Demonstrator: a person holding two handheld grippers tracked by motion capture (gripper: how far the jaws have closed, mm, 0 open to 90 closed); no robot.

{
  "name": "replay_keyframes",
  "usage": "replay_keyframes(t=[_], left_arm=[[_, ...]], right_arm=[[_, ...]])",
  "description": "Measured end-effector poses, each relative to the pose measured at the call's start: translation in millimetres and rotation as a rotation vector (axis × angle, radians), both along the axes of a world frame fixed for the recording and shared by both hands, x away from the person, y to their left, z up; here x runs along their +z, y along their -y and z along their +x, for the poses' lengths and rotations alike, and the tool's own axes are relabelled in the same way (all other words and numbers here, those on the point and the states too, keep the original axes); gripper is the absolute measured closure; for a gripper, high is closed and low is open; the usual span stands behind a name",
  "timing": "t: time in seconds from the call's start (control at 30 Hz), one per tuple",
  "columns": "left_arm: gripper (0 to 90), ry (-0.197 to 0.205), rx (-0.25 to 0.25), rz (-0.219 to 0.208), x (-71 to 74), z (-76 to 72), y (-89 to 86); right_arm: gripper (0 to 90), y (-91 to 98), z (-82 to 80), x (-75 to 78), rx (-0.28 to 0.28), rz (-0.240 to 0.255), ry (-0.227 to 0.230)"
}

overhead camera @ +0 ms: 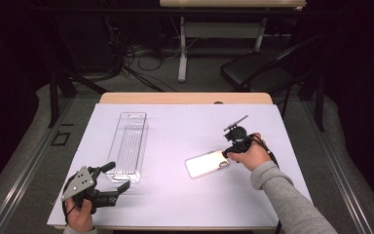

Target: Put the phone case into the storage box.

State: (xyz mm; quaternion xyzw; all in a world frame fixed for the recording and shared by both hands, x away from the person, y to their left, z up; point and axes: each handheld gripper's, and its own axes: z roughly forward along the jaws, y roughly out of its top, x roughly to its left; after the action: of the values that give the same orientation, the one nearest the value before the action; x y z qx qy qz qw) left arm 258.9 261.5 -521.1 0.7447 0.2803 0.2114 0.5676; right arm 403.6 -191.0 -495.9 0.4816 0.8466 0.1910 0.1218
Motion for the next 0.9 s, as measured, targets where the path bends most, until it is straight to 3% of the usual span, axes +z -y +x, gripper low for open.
replay_keyframes(t=[0.13, 0.3, 0.5, 0.53, 0.77, 0.9], left_arm=[[15.5, 0.0, -0.001, 0.001, -0.1, 0.2, -0.2], [15.5, -0.003, -0.005, 0.002, -0.2, 0.5, -0.1], [15.5, -0.005, -0.003, 0.003, -0.2, 0.6, -0.2], [15.5, -0.006, -0.002, 0.001, -0.2, 0.5, -0.4], [15.5, -0.006, 0.0, -0.003, -0.2, 0.6, -1.1], [15.5, -0.007, -0.001, -0.003, -0.2, 0.5, -0.9]], right_arm=[[47.1, 0.7, 3.1, 0.6, -0.036, 0.033, 0.001], [49.7, 1.8, 6.9, 1.6, -0.034, 0.04, -0.004], [52.7, -2.4, 8.5, 5.6, -0.025, 0.005, -0.007], [53.3, -4.7, 8.6, 6.7, -0.007, 0.015, 0.036], [54.2, -12.7, 11.9, 12.2, 0.013, 0.002, 0.023], [59.4, -17.3, 12.6, 11.7, 0.027, -0.035, 0.003]])
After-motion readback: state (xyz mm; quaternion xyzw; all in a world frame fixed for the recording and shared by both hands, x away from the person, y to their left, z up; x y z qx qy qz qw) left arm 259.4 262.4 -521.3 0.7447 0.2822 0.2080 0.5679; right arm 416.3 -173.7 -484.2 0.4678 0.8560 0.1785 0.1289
